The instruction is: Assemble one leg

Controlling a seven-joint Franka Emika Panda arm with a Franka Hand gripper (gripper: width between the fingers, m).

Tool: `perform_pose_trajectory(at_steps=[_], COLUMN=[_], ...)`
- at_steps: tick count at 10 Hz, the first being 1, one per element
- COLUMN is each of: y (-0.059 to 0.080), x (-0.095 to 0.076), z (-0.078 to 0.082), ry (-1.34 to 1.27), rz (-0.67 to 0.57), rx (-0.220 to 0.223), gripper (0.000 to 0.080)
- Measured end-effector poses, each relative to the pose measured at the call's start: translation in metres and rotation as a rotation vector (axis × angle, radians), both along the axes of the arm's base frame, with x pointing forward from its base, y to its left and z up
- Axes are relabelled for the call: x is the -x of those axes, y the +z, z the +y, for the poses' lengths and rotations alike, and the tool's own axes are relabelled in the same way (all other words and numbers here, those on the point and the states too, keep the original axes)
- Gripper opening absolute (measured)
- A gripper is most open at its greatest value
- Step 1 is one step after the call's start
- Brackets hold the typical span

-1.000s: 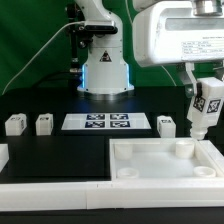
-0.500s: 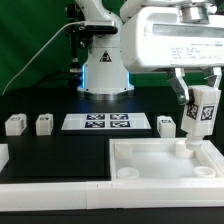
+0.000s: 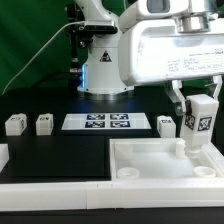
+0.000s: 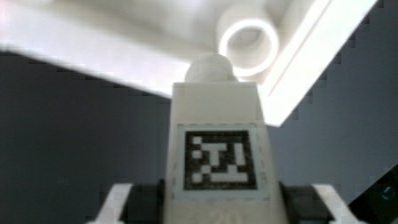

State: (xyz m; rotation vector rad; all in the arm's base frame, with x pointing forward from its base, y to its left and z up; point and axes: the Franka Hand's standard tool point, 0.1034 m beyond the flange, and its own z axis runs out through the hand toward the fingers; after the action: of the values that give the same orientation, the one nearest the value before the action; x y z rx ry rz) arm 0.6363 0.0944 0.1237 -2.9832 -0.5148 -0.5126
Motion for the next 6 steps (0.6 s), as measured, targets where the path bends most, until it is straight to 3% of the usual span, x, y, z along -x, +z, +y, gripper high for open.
perform_pose_trajectory(at_steps=[6], y=[-0.0041], x=[0.0032], z=[0.0068], ry=[-0.031], rz=[0.003], rx=[-0.014], gripper=[0.0293])
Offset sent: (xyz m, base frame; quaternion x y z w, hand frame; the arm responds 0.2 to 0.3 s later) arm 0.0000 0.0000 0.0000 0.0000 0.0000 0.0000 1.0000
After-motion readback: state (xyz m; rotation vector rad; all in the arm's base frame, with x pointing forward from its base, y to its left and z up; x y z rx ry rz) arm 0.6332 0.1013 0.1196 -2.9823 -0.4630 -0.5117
